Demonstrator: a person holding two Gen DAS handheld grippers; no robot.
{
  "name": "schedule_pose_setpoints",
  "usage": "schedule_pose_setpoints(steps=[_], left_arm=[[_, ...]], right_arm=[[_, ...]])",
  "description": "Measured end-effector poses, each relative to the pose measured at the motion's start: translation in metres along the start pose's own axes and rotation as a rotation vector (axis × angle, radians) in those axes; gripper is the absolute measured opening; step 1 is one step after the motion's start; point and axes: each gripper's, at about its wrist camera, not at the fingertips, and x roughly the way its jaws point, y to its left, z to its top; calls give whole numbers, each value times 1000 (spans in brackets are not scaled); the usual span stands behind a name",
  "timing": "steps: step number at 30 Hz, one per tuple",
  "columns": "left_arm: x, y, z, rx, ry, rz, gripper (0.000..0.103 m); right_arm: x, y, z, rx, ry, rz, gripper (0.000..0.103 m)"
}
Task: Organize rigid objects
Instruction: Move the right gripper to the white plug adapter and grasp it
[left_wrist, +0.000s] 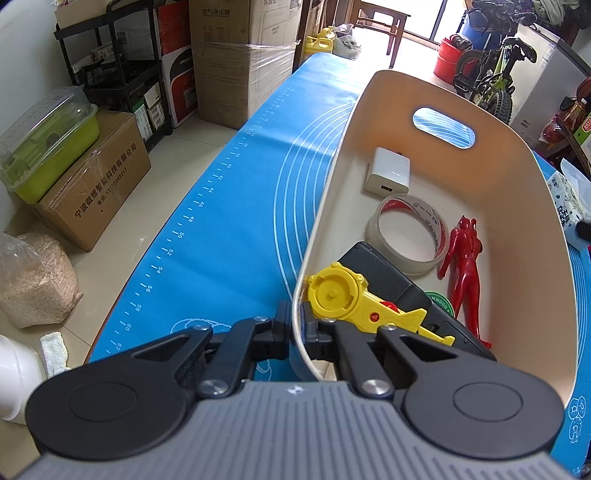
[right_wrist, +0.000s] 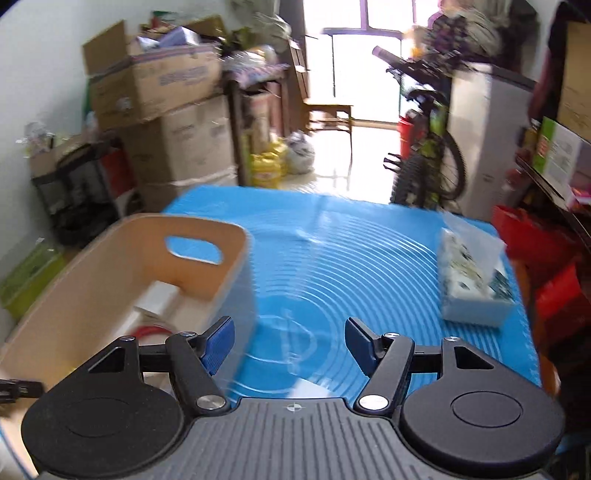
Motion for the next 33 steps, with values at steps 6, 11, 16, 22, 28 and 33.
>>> schedule_pose_setpoints(steps=[6, 11, 16, 22, 28, 33], left_arm=[[0, 0, 0, 0, 0, 0, 7], [0, 0, 0, 1, 1, 1, 7], [0, 0, 0, 3, 0, 2, 7], [0, 0, 0, 2, 0, 2, 7], [0, 0, 0, 2, 0, 1, 7], [0, 0, 0, 1, 1, 1, 7]], right_arm=[[42, -14, -31, 63, 108, -41, 72], [68, -8, -48, 72, 153, -47, 72], [85, -1, -58, 85, 163, -78, 73], [85, 14, -63, 42, 108, -109, 52], [77, 15, -67, 34, 79, -116, 42], [67, 8, -69, 35, 66, -113, 42]])
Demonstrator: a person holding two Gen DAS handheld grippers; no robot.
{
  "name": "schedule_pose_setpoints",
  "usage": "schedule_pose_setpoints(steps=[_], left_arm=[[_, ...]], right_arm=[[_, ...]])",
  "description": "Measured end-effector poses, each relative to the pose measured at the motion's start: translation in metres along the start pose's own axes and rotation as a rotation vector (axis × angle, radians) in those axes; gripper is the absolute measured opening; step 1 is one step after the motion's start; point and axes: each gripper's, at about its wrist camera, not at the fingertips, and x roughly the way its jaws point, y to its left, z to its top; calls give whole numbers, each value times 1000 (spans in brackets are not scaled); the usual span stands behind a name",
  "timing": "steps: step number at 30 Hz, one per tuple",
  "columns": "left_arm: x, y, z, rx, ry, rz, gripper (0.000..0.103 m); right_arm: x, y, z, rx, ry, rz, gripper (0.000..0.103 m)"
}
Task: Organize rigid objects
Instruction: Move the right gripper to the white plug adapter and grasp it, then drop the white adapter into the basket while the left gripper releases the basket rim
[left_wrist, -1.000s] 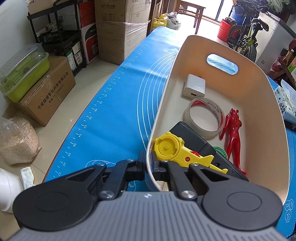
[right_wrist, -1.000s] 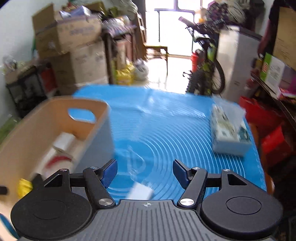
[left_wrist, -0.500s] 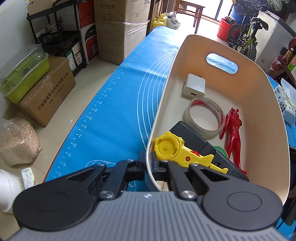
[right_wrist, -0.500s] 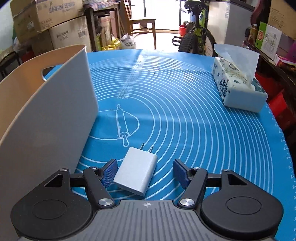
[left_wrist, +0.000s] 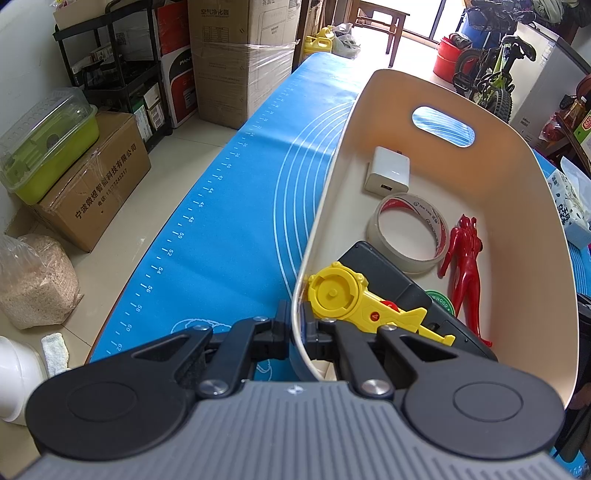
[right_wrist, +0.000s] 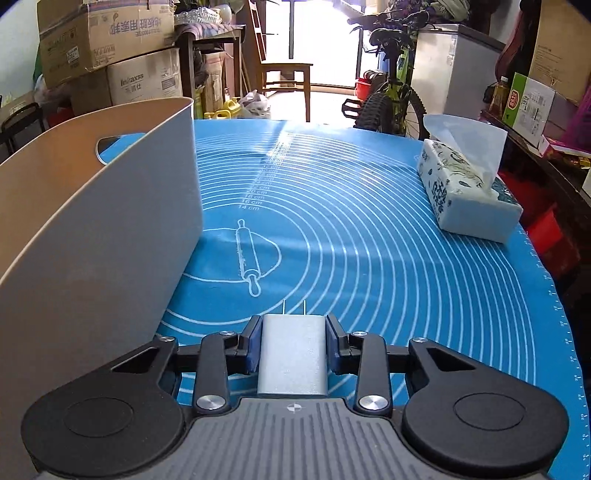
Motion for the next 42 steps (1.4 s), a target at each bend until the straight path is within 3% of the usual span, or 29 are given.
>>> schedule_pose_setpoints(steps=[14, 24, 33, 42], left_arm=[[0, 0, 0, -1, 0, -1, 7], [0, 1, -1, -2, 0, 0, 7], [0, 1, -1, 1, 1, 5, 7], [0, 0, -1, 0, 1, 5, 7]], right_arm=[[-61, -5, 33, -25, -107, 86, 42], [-108, 52, 70, -89, -193, 232, 42], [-90, 124, 56, -200, -42, 327, 42], [-61, 147, 30, -267, 127, 299, 44]])
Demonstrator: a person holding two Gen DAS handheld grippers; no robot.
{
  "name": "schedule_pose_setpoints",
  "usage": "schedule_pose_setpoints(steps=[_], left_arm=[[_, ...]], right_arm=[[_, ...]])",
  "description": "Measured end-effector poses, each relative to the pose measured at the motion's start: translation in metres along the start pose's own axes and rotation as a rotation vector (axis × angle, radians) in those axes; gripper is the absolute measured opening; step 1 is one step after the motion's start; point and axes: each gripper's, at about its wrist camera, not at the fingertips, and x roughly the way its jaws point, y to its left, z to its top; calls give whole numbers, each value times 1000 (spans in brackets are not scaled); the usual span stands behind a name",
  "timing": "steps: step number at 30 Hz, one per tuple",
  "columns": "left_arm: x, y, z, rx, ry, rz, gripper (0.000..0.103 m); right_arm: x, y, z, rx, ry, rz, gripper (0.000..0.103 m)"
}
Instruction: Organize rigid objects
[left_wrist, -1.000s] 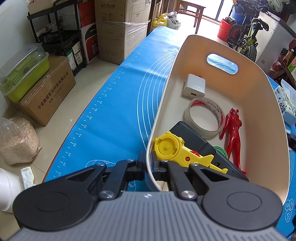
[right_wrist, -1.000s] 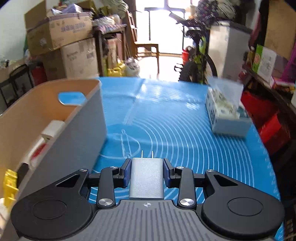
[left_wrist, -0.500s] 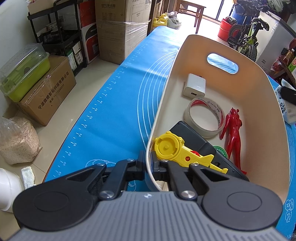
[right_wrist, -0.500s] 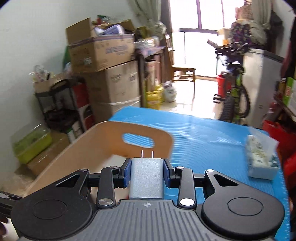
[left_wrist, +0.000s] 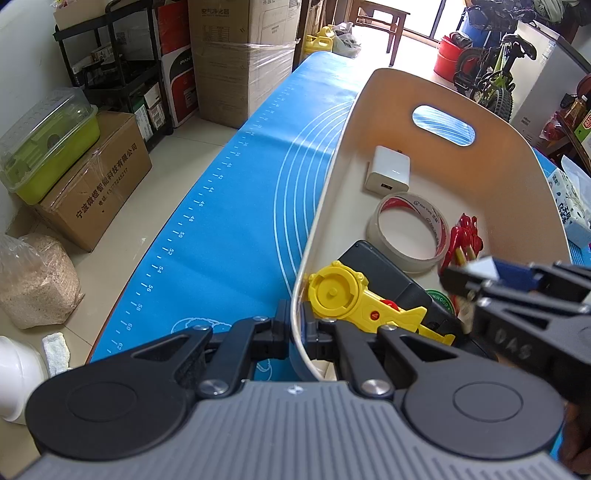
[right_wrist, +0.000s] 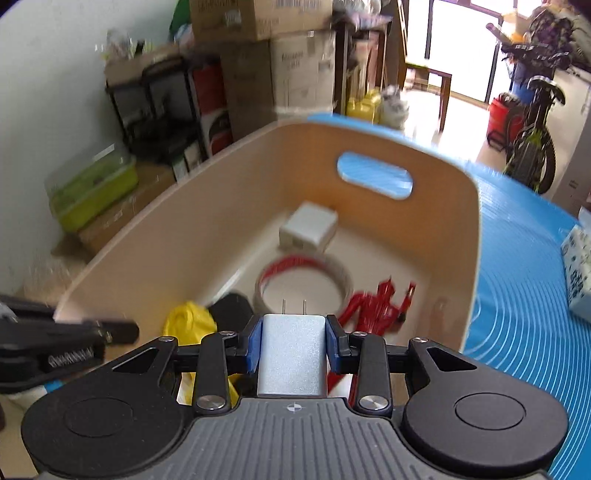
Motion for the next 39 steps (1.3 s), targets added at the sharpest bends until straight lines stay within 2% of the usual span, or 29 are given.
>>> schedule_pose_setpoints(steps=[2, 4, 9, 10, 11, 12, 14, 16, 19, 28, 39], left_arm=[[0, 0, 0, 0, 0, 2, 7], [0, -1, 0, -1, 1, 1, 7], [-5, 2, 2, -12, 2, -2, 14], [-8, 2, 2, -10, -4, 3, 19], [-13, 1, 2, -4, -15, 13, 33], [-18, 1, 2, 4, -29, 24, 41], [-30, 0, 1, 15, -58, 46, 69], [-43, -1, -1, 22, -82, 58, 77], [-60, -5, -5, 32, -97, 57, 79], [-114, -36, -25, 87, -162, 38, 80], [-158, -82, -63, 150, -226, 18, 80]], right_arm=[[0, 2, 0, -12, 0, -9, 44], [-4, 0, 0, 3, -11, -2, 54], [-24, 1, -2, 18, -61, 19, 69], [-30, 2, -1, 23, -73, 11, 78], [-37, 1, -1, 31, -86, -4, 83], [-45, 0, -2, 38, -103, -11, 90], [-61, -4, -5, 53, -134, -19, 93], [-77, -9, -7, 72, -147, -44, 97], [-100, -19, -13, 105, -165, -67, 101], [-171, -43, -53, 184, -214, -151, 101], [-240, -67, -107, 240, -267, -205, 101]])
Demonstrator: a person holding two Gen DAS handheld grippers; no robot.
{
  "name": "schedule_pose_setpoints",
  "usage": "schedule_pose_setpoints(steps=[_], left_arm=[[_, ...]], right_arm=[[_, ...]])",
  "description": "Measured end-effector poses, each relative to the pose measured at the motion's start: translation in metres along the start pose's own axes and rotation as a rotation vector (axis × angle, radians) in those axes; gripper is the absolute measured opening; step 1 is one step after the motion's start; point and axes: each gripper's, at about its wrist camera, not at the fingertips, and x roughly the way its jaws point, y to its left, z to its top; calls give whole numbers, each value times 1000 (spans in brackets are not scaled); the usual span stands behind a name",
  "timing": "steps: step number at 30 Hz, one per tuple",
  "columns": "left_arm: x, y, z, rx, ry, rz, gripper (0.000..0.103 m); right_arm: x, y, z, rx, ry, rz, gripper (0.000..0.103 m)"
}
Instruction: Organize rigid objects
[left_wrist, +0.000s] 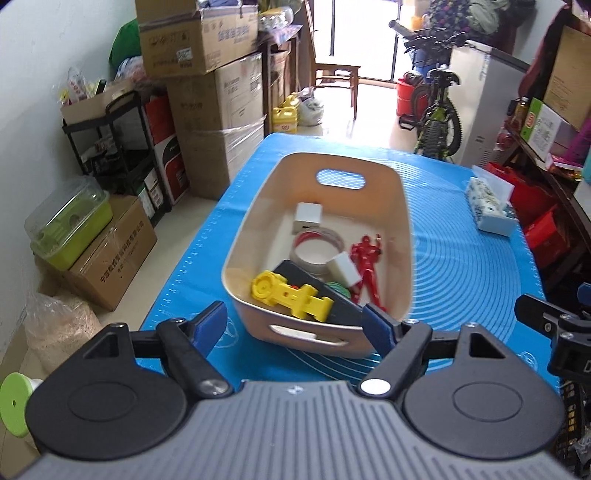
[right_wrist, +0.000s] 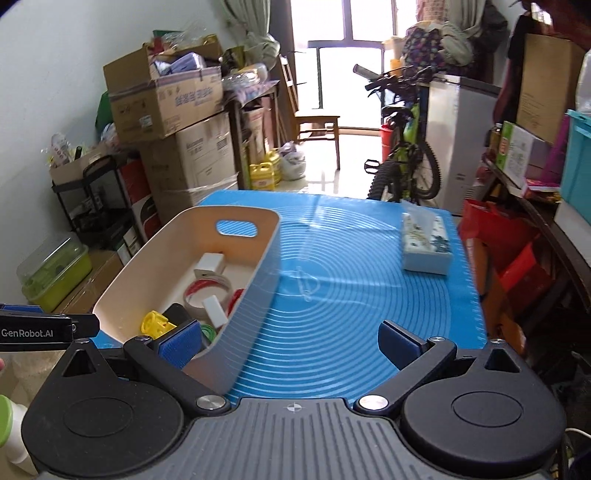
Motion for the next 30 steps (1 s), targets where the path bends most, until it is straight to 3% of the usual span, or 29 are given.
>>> schedule_pose_setpoints(steps=[15, 24, 30], left_arm=[[-34, -38, -54, 105, -42, -42, 80], [-36, -52, -90, 172, -41, -63, 80], [-31, -54, -102, 184, -49, -67, 80]], right_arm=[[-55, -24, -66, 22, -37, -47, 101], [-61, -33, -106, 85, -19, -73, 101], [-61, -25, -117, 54, -60, -94, 101]])
